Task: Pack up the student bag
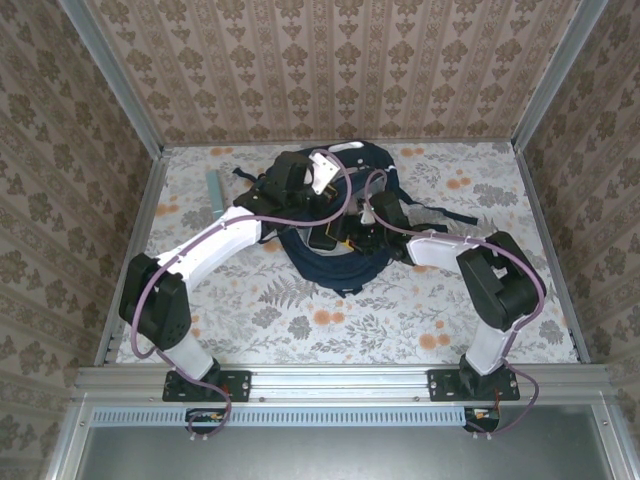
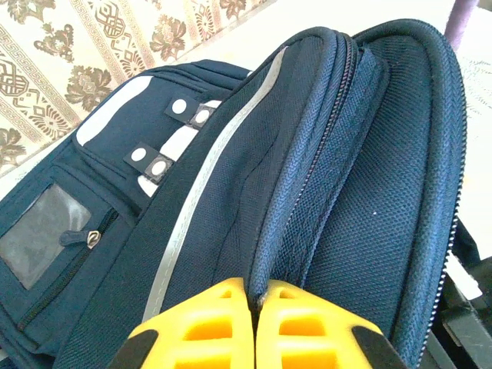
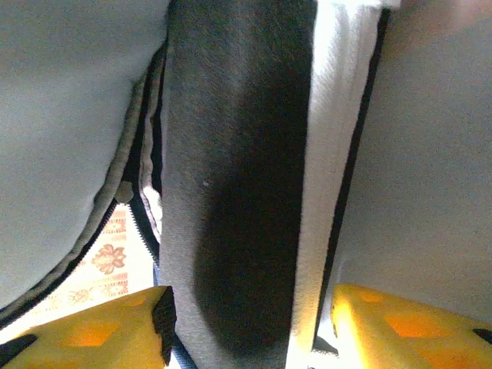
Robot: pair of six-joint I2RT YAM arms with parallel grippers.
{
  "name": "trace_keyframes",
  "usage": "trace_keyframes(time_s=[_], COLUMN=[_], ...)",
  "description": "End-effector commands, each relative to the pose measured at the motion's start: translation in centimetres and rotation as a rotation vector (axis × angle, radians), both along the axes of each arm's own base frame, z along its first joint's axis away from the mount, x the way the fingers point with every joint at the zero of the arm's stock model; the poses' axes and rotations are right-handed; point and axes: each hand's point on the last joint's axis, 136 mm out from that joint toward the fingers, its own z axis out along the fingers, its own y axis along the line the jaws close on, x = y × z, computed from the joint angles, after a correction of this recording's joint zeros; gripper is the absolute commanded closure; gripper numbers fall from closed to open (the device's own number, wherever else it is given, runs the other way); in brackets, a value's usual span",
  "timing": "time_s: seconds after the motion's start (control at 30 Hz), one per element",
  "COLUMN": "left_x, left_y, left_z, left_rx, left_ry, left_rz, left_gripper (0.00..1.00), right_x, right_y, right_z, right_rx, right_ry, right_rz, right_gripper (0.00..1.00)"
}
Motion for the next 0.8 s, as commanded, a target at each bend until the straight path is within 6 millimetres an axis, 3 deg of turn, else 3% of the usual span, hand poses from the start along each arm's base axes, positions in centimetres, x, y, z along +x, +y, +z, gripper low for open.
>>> trace_keyframes(time_s=[0.0,0.17,0.37,0.63,0.77], left_x=[-0.2,-0.5,-0.7,-1.0,-0.9], left_y=[-0.6,-0.8,-0.6,-0.8,-0.9], left_z=[5.2,6.0,7.5,7.6,7.4], left_rx=[-0.146,-0.179,-0.224,-0.239,-0.241], left_ry=[-0.076,-0.089,-0.127,-0.115,-0.108], left_rz=[-0.014,-0.031,-0.026,-0.042,-0.042], left_gripper=[1.0,1.0,1.0,1.0,1.0], right_x=[0.1,1.1,4.2,6.5,6.6], right_y=[-2.0,-4.1,-3.5,1.2,3.0], right_z=[2.4,2.7,2.0,2.9,3.5], right_rx=[-0.067,-0.116,-0.105,0.041,0.116], right_ry=[-0.08,-0.099,-0.103,-0.177,-0.181], right_rz=[-0.089,-0.218,-0.295,-0.191,-0.115], right_gripper=[0.42,0.51,0.6,0.68,0.71])
